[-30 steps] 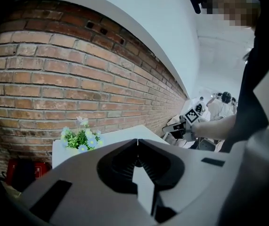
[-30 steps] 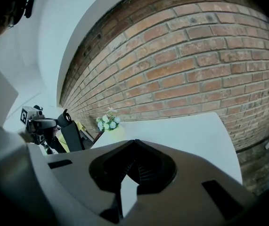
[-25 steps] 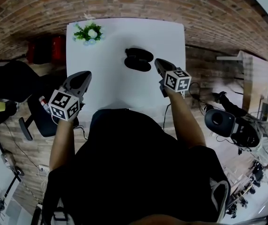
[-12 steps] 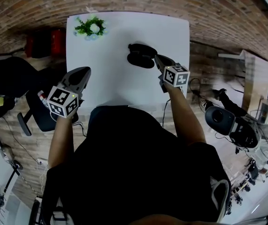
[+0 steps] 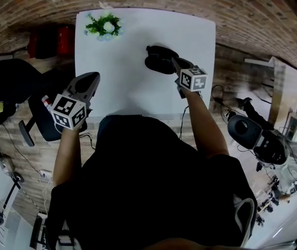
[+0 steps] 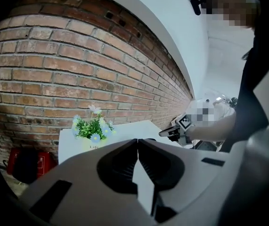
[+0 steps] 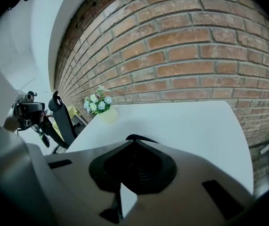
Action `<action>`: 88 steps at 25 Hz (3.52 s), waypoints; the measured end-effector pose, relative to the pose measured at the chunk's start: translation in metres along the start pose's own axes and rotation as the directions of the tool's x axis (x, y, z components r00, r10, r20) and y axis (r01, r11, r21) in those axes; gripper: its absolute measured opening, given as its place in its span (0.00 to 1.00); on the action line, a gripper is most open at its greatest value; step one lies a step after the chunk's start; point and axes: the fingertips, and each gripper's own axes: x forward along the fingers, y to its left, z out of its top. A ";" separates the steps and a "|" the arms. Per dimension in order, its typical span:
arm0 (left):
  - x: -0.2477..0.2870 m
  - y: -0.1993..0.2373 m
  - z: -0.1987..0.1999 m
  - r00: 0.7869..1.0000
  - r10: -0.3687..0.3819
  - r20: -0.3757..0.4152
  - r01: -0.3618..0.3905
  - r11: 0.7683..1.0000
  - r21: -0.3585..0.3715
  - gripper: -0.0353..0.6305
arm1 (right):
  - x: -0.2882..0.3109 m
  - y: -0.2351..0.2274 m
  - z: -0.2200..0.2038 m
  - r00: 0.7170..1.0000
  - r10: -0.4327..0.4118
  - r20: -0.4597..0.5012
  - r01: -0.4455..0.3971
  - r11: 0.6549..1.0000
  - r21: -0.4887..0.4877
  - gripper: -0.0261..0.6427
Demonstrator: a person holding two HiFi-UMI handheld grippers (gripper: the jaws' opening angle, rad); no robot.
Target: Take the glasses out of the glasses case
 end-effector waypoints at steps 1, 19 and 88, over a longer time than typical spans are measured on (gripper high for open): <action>0.001 0.001 0.000 1.000 0.000 0.000 0.000 1.000 -0.002 0.07 | 0.003 0.000 0.000 1.000 0.000 -0.006 0.000 1.000 -0.003 0.07; -0.002 0.025 -0.016 1.000 0.025 -0.010 -0.026 0.998 -0.056 0.07 | 0.039 -0.010 -0.021 0.994 -0.028 -0.106 0.023 0.999 -0.044 0.11; -0.020 0.059 -0.051 0.996 0.086 -0.031 -0.090 0.981 -0.170 0.07 | 0.101 -0.008 -0.068 0.863 -0.053 -0.503 -0.302 0.743 -0.597 0.10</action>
